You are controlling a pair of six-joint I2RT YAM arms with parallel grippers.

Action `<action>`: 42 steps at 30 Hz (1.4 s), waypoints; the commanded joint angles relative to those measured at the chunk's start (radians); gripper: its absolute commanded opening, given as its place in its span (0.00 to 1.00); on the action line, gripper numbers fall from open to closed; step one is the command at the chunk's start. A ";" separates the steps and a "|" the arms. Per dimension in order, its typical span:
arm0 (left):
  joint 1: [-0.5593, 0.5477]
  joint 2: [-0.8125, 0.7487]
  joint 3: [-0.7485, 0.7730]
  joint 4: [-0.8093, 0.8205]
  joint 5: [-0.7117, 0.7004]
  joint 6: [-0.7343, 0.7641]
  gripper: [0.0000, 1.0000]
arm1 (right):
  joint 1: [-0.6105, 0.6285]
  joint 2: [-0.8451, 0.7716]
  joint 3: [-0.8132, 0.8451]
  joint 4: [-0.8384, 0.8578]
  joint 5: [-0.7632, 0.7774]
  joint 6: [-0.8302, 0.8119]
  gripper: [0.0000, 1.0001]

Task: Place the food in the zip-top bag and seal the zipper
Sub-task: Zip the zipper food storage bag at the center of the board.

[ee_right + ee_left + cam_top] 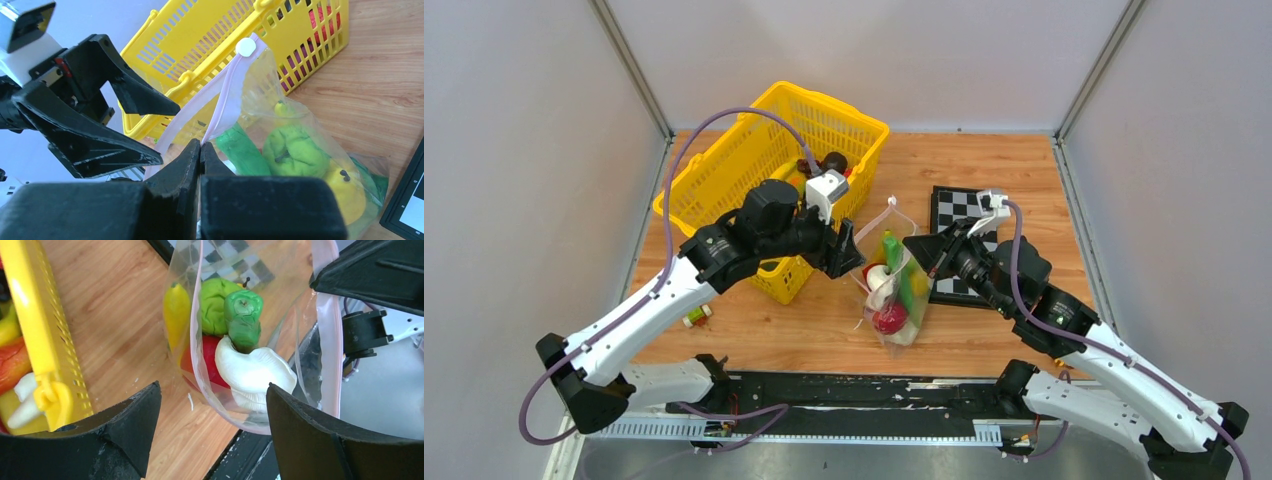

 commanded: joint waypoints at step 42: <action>-0.050 -0.035 -0.033 0.164 0.072 0.045 0.00 | -0.005 -0.064 0.111 -0.039 0.057 -0.554 0.55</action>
